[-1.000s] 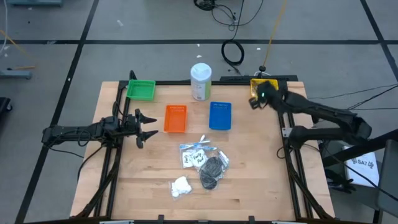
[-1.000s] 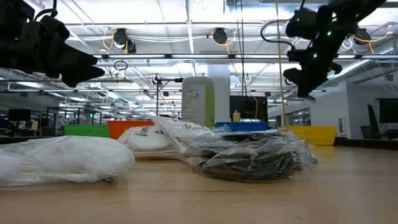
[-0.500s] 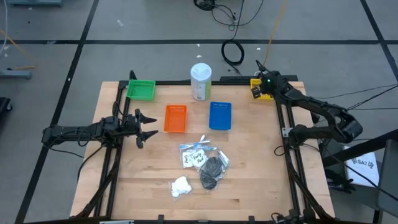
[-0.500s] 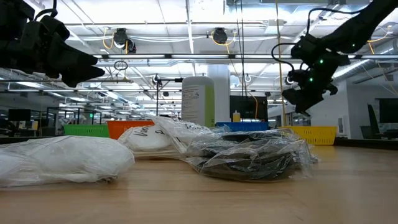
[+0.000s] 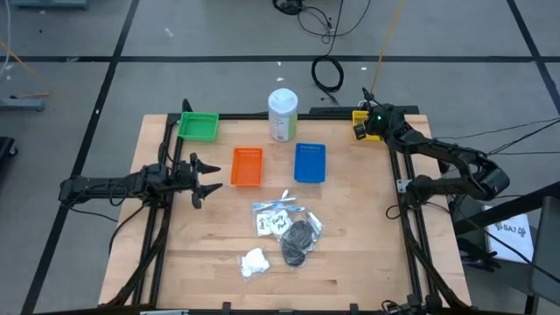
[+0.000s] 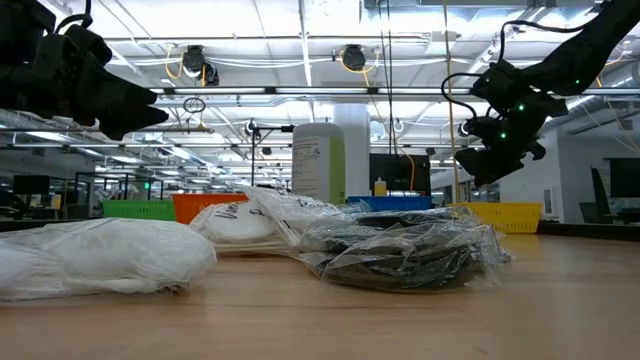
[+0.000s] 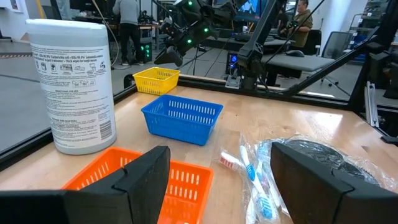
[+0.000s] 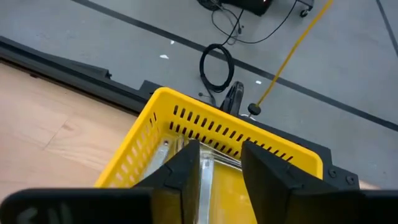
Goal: Pick & Place Travel size toiletries
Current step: Put the nail cutter into the yellow bin
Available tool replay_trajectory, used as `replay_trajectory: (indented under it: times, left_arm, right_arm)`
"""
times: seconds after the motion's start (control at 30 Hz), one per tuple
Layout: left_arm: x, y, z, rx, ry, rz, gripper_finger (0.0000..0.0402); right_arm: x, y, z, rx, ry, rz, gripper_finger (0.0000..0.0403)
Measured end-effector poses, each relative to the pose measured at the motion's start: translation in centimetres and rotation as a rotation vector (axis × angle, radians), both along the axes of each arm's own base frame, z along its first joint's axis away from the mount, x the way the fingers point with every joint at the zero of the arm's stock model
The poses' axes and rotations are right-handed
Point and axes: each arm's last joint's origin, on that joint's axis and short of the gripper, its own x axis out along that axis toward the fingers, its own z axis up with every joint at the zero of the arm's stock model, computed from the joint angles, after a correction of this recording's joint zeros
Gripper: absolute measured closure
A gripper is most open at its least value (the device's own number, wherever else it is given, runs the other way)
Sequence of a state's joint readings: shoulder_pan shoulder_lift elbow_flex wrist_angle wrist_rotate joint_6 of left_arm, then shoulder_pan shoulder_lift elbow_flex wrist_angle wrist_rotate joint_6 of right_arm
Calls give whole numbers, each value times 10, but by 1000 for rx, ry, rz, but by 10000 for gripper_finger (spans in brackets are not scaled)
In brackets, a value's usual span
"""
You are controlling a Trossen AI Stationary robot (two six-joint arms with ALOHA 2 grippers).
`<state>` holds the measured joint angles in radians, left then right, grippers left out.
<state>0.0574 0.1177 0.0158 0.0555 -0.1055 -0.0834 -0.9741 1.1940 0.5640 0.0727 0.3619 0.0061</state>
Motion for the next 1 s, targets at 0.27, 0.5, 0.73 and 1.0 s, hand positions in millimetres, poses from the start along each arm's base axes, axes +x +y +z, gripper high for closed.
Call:
replay_trajectory:
  times: [0.27, 0.5, 0.73, 1.0]
  left_arm:
    - [0, 0, 0, 0, 0, 0, 128]
    - [0, 0, 0, 0, 0, 0, 128]
    - [0, 0, 0, 0, 0, 0, 128]
    - [0, 0, 0, 0, 0, 0, 128]
  right_arm:
    - [4, 2, 6, 31, -157, 103, 297]
    - [39, 28, 39, 233, -782, 685, 310]
    - [98, 118, 84, 181, -1058, 1368, 314]
    - [119, 247, 69, -158, -828, 1763, 314]
